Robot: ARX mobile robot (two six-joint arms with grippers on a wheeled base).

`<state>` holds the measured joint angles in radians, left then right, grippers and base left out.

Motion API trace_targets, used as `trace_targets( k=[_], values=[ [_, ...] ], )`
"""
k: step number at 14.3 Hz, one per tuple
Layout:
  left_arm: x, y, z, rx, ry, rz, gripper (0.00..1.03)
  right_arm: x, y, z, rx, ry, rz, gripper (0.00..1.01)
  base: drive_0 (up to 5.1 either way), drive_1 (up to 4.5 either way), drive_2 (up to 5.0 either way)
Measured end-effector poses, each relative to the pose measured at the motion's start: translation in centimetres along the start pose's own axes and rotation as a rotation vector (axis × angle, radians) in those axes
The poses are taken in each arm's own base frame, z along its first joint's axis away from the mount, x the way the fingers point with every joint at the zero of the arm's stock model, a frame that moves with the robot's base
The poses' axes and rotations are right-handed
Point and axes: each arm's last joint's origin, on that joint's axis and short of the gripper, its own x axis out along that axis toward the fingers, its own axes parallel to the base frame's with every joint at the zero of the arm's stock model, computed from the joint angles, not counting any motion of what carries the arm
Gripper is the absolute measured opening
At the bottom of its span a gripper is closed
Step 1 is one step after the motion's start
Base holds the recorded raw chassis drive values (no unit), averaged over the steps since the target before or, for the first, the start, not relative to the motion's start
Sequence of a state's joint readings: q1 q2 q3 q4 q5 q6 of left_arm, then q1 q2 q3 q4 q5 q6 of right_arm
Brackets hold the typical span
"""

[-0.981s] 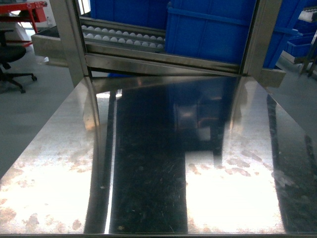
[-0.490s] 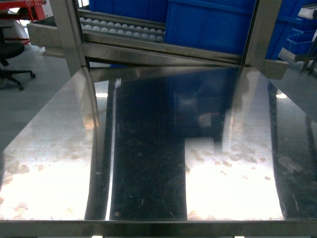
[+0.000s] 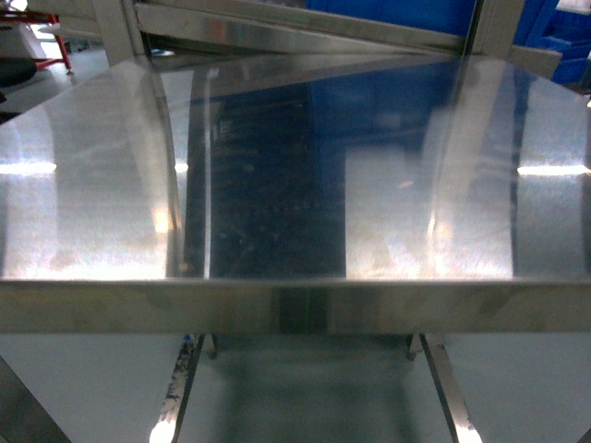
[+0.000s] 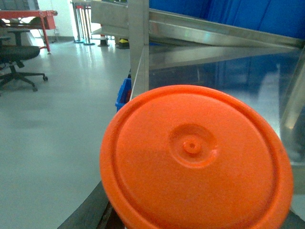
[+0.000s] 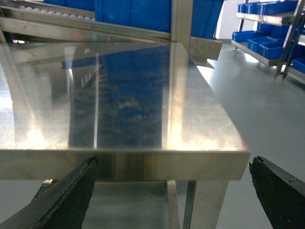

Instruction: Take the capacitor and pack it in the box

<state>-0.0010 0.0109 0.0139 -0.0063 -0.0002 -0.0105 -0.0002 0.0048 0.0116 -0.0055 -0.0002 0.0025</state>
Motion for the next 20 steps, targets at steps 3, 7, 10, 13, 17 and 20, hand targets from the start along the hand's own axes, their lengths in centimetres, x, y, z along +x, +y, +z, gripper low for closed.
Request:
trace_targets(
  k=[3,7,10,13,17,20],
  values=[
    [0.0,0.0,-0.01,0.0,0.001,-0.001,0.44,0.0,0.0,0.0,0.0,0.0,0.0,0.98,0.0,0.0,0.0],
    [0.0,0.0,-0.01,0.0,0.001,0.0,0.44,0.0,0.0,0.0,0.001,0.0,0.0,0.98,0.0,0.0,0.0],
    [0.0,0.0,0.0,0.0,0.0,0.0,0.44,0.0,0.0,0.0,0.0,0.0,0.0,0.98,0.0,0.0,0.0],
    [0.0,0.0,-0.01,0.0,0.001,-0.001,0.44,0.0,0.0,0.01,0.0,-0.001,0.0,0.98,0.0,0.0,0.0],
    [0.0,0.0,-0.02,0.0,0.002,0.0,0.44,0.0,0.0,-0.01,0.0,0.002,0.0,0.98,0.0,0.0,0.0],
    [0.0,0.0,-0.01,0.0,0.002,0.0,0.44,0.0,0.0,0.0,0.0,0.0,0.0,0.98,0.0,0.0,0.0]
  ],
)
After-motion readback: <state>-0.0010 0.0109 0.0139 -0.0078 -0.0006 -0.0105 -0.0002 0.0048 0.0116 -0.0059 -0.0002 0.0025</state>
